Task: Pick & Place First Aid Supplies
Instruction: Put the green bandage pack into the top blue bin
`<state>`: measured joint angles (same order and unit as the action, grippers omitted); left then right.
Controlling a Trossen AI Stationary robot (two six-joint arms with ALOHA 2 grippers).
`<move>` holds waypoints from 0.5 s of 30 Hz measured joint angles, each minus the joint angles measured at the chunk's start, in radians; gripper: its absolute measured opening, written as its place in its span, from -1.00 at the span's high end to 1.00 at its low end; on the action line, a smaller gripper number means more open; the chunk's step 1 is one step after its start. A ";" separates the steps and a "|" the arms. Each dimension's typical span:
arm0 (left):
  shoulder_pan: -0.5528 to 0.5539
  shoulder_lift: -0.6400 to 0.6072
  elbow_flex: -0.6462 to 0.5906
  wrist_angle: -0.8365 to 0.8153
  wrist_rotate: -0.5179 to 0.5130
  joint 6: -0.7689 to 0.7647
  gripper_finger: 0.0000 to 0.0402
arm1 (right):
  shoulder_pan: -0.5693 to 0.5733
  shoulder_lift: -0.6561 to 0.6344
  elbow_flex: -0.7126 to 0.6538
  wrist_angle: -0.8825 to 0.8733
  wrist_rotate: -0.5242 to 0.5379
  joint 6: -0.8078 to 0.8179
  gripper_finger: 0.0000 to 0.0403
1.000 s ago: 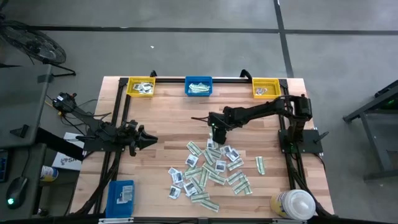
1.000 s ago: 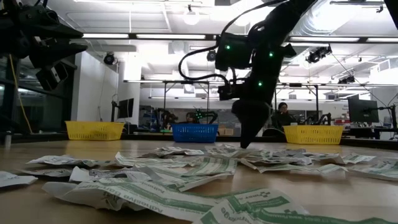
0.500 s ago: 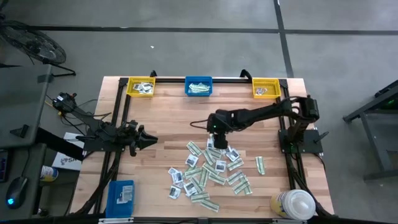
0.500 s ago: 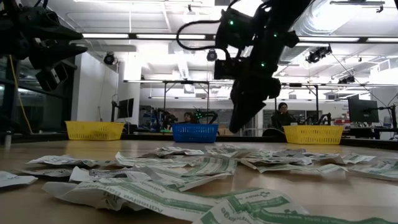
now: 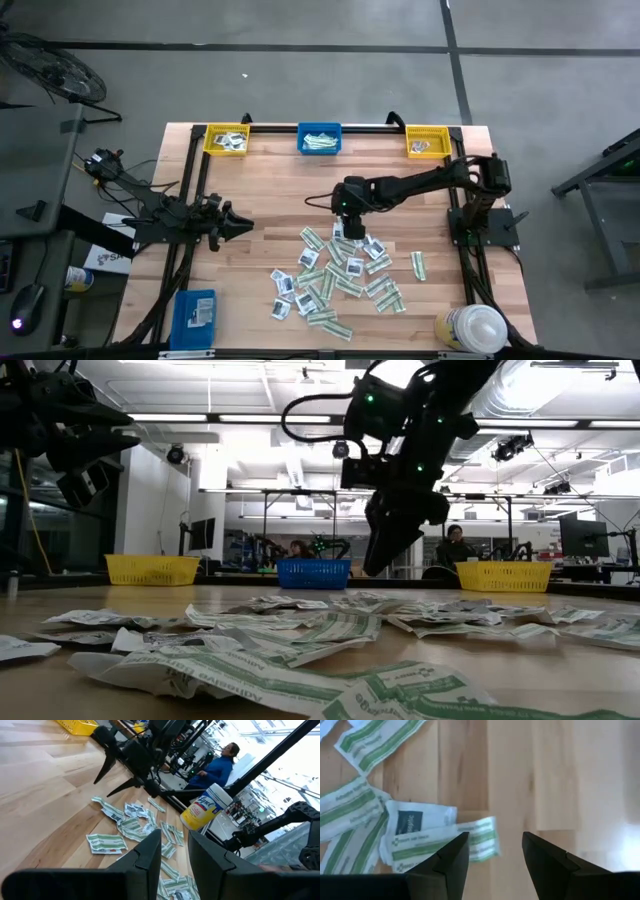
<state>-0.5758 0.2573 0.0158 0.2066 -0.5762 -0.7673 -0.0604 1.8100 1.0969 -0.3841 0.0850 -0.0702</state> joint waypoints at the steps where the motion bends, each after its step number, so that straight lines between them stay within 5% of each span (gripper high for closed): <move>1: 0.000 0.000 0.000 0.000 0.000 0.000 0.52 | 0.002 0.008 0.000 0.005 -0.004 0.000 0.12; 15: 0.000 0.001 0.000 0.000 0.001 -0.007 0.52 | 0.002 0.069 0.002 0.024 0.039 0.044 0.12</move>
<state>-0.5755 0.2581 0.0158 0.2062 -0.5754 -0.7742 -0.0589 1.8793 1.0985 -0.3602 0.1239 -0.0263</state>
